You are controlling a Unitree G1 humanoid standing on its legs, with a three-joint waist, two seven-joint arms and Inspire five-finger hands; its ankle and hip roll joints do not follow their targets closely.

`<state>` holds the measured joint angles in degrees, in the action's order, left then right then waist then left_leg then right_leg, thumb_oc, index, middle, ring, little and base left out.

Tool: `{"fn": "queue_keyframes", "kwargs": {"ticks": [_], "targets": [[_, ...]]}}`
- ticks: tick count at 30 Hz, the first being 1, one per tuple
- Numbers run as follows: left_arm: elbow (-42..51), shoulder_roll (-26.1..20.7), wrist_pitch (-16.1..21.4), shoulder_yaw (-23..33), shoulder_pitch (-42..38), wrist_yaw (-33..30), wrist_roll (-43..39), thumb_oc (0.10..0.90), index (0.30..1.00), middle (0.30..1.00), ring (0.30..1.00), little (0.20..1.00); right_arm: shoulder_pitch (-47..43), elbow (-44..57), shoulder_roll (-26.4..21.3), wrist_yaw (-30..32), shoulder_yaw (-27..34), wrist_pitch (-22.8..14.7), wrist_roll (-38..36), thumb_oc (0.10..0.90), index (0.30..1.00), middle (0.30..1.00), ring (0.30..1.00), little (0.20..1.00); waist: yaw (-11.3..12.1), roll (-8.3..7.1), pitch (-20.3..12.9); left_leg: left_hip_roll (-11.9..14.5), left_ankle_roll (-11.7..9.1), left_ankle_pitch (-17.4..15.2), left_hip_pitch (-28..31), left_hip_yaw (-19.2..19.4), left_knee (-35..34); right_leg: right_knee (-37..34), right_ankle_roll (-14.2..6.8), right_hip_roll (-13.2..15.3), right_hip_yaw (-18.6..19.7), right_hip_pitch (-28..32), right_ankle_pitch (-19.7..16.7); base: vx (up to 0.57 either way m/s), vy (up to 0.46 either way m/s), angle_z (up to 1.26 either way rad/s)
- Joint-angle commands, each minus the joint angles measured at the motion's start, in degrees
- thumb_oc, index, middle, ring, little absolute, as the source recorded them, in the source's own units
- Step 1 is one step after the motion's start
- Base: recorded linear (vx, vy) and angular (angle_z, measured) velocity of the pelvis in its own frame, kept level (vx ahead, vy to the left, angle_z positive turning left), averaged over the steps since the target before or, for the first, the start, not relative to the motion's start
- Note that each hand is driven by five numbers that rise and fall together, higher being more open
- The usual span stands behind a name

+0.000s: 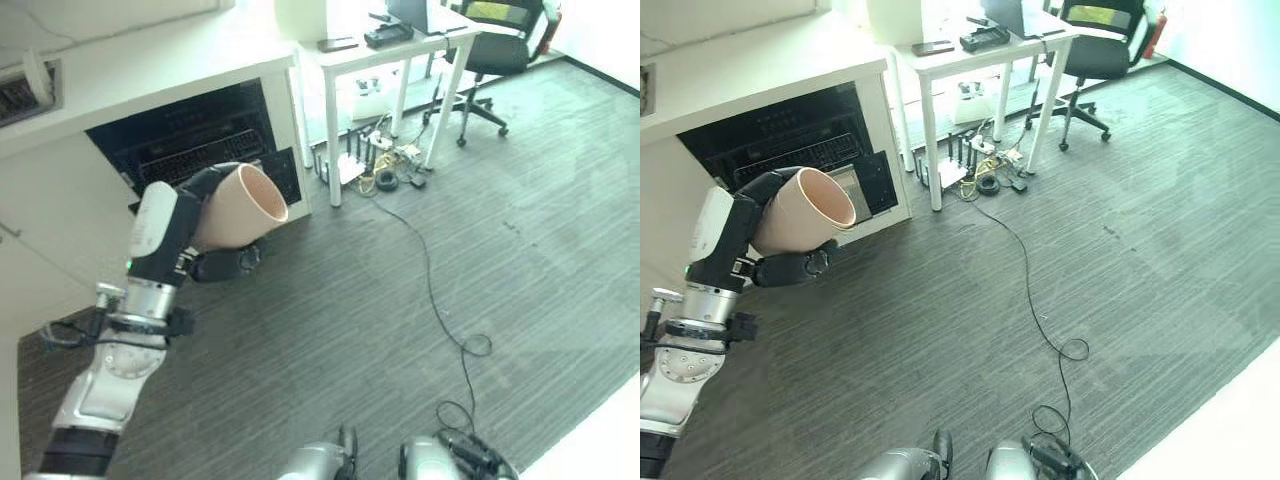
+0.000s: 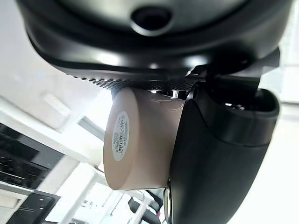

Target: Place the dishes in the dishwasher.

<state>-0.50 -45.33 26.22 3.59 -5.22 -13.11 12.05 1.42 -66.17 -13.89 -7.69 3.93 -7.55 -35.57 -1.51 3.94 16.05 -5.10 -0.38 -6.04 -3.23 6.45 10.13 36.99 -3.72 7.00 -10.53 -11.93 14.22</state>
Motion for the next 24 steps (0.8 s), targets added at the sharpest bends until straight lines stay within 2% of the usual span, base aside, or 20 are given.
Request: {"fn": "queue_keyframes", "kwargs": {"ticks": [1,2,6,7,9,11,12,13,14,15,17,18,19,20,22,23,24], "targets": [[7.17,-1.66,-0.15,3.43,-6.98,-3.29,-2.44,0.4,0.3,0.3,0.3,0.3,-0.73,-4.7,-3.02,-0.88,-0.49,-1.6,0.2,0.8,0.9,0.9,0.9,0.9,-0.58,0.63,-1.67,2.09,5.02,-11.41,3.01,-4.49,7.06,-19.8,-3.67,1.57,-1.9,2.79,-11.65,0.39,-0.247,-0.63],[7.0,-2.09,-0.84,3.07,-7.59,-3.52,-2.48,0.4,0.3,0.3,0.3,0.3,-1.14,-5.01,-3.38,-1.08,-0.31,-1.25,0.21,0.8,0.9,0.9,0.9,0.9,-0.92,-0.15,-1.45,1.47,4.95,-12.58,4.01,-4.72,7.06,-19.8,-4.38,3.35,-0.86,0.09,-11.65,0.31,-0.203,-0.6],[5.64,-3.72,-1.58,1.53,-9.64,-4.5,-3.12,0.4,0.3,0.3,0.3,0.3,-1.65,-5.69,-3.99,-1.13,0.74,0.02,0.43,0.8,0.9,0.9,0.9,0.9,-1.74,-1.73,-1.98,0.16,4.88,-15.97,6.64,-6.5,7.06,-19.8,-7.01,6.48,4.14,-6.52,-14.01,0.41,-0.267,-0.18],[4.68,-4.47,-0.92,1.84,-9.64,-5.06,-2.96,0.4,0.3,0.3,0.3,0.3,-1.35,-6.05,-3.91,-0.95,1.33,0.57,0.62,0.8,0.9,0.9,0.9,0.9,-1.78,-1.94,-2.74,0.55,4.58,-17.48,8.48,-7.45,7.06,-19.8,-7.48,6.5,5.08,-6.62,-14.82,0.58,-0.4,0.29],[4.78,-4.2,-0.89,2.63,-8.77,-5.35,-2.29,0.4,0.3,0.3,0.3,0.3,-1.28,-6.37,-3.95,-0.91,1.52,1.01,0.6,0.8,0.9,0.9,0.9,0.9,-1.71,-2.25,-3.35,0.76,4.18,-18.0,9.39,-7.83,7.06,-19.8,-7.49,5.98,5.16,-5.57,-14.12,0.5,-0.362,0.27],[5.94,-3.28,-2.85,3.41,-7.56,-6.04,-1.92,0.4,0.3,0.3,0.3,0.3,-1.16,-6.98,-4.04,-0.93,1.45,0.84,0.85,0.8,0.9,0.9,0.9,0.9,-2.04,-2.12,-4.21,2.52,3.01,-17.77,12.43,-8.94,7.06,-19.8,-6.24,4.03,5.79,-3.67,-13.23,0.49,-0.329,0.26],[6.29,-2.91,-3.17,3.65,-7.07,-6.53,-1.68,0.4,0.3,0.3,0.3,0.3,-1.2,-7.01,-4.26,-1.2,1.2,0.58,1.0,0.8,0.9,0.9,0.9,0.9,-2.21,-1.89,-4.19,3.38,2.23,-16.7,13.62,-9.01,7.06,-19.8,-5.54,3.26,5.75,-2.89,-12.66,0.41,-0.258,0.15],[6.56,-2.5,-3.32,4.07,-6.4,-6.96,-1.35,0.4,0.3,0.3,0.3,0.3,-1.26,-6.87,-4.55,-1.43,0.72,0.18,1.68,0.8,0.9,0.9,0.9,0.9,-2.07,-1.7,-4.15,4.32,0.99,-12.99,14.76,-8.71,7.06,-19.8,-4.55,2.48,5.41,-1.79,-11.62,0.49,-0.323,-0.06],[6.83,-2.03,-3.33,4.78,-5.48,-7.87,-0.82,0.4,0.3,0.3,0.3,0.3,-1.23,-6.55,-5.19,-1.77,-0.18,-0.65,2.2,0.8,0.9,0.9,0.9,0.9,-1.53,-1.69,-4.0,5.46,-0.88,-4.85,16.28,-8.38,7.06,-19.8,-2.88,1.5,5.16,-0.02,-9.85,0.47,-0.317,-0.22],[7.15,-1.69,-3.33,5.39,-4.86,-8.4,-0.64,0.4,0.3,0.3,0.3,0.3,-1.17,-6.46,-5.81,-2.0,-0.46,-1.05,1.8,0.8,0.9,0.9,0.9,0.9,-1.16,-1.67,-3.58,5.79,-1.92,-1.01,15.19,-8.46,10.92,-19.8,-1.86,0.99,5.21,1.26,-8.82,0.41,-0.279,-0.16],[7.45,-1.38,-3.39,6.24,-4.12,-9.1,-0.97,0.4,0.3,0.3,0.3,0.3,-1.25,-6.32,-6.75,-2.41,-0.36,-1.46,2.35,0.8,0.9,0.9,0.9,0.9,-0.78,-2.01,-2.91,5.95,-3.07,2.72,11.32,-7.33,19.37,-19.8,-0.36,0.75,5.11,3.3,-7.58,0.26,-0.214,-0.3],[7.63,-1.51,-3.58,6.81,-4.05,-9.15,-1.89,0.4,0.3,0.3,0.3,0.3,-1.29,-6.4,-7.32,-2.4,-0.23,-1.79,2.26,0.8,0.9,0.9,0.9,0.9,-0.38,-2.55,-2.19,6.3,-3.43,3.99,6.99,-5.59,25.59,-19.8,0.61,0.91,4.79,4.72,-6.78,0.24,-0.251,-0.31],[7.59,-1.92,-3.86,7.39,-4.6,-8.83,-3.28,0.4,0.3,0.3,0.3,0.3,-1.44,-6.59,-7.75,-2.38,0.18,-2.07,1.48,0.8,0.9,0.9,0.9,0.9,0.34,-2.55,-1.51,4.83,-2.91,2.83,1.22,-4.31,29.78,-19.8,1.26,0.56,4.28,6.05,-5.83,0.25,-0.204,0.06],[7.27,-2.28,-3.79,7.89,-4.9,-8.75,-4.14,0.4,0.3,0.3,0.3,0.3,-1.52,-6.82,-8.07,-2.72,0.88,-2.04,0.98,0.8,0.9,0.9,0.9,0.9,1.23,-2.38,-1.0,2.33,-1.95,0.76,-2.34,-3.93,30.01,-19.8,1.28,0.08,4.42,7.23,-5.02,0.2,-0.103,0.33],[6.74,-2.42,-3.3,8.27,-4.75,-9.19,-4.47,0.4,0.3,0.3,0.3,0.3,-1.94,-7.22,-8.12,-3.19,1.67,-1.47,1.0,0.8,0.9,0.9,0.9,0.9,2.07,-2.08,-0.8,1.59,-0.35,-1.83,-4.52,-2.11,23.56,-19.8,0.89,-0.19,3.7,8.25,-4.15,0.23,0.012,0.23],[6.46,-2.45,-2.66,8.27,-4.52,-9.6,-4.6,0.4,0.3,0.3,0.3,0.3,-2.14,-7.26,-8.06,-2.95,1.85,-1.16,0.94,0.8,0.9,0.9,0.9,0.9,2.28,-2.07,-0.75,2.79,-0.16,-1.04,-4.55,-0.6,19.47,-19.8,0.8,-0.25,3.23,8.81,-3.58,0.37,0.131,-0.07],[5.6,-2.97,-1.99,8.35,-3.88,-11.13,-5.22,0.4,0.3,0.3,0.3,0.3,-2.28,-6.96,-7.74,-1.96,1.46,-0.62,1.11,0.8,0.9,0.9,0.9,0.9,3.19,-1.77,-0.66,3.28,-0.34,0.87,-5.0,-1.8,9.59,-19.8,0.66,-0.98,3.98,9.91,-2.24,0.33,0.168,-0.31]]}}
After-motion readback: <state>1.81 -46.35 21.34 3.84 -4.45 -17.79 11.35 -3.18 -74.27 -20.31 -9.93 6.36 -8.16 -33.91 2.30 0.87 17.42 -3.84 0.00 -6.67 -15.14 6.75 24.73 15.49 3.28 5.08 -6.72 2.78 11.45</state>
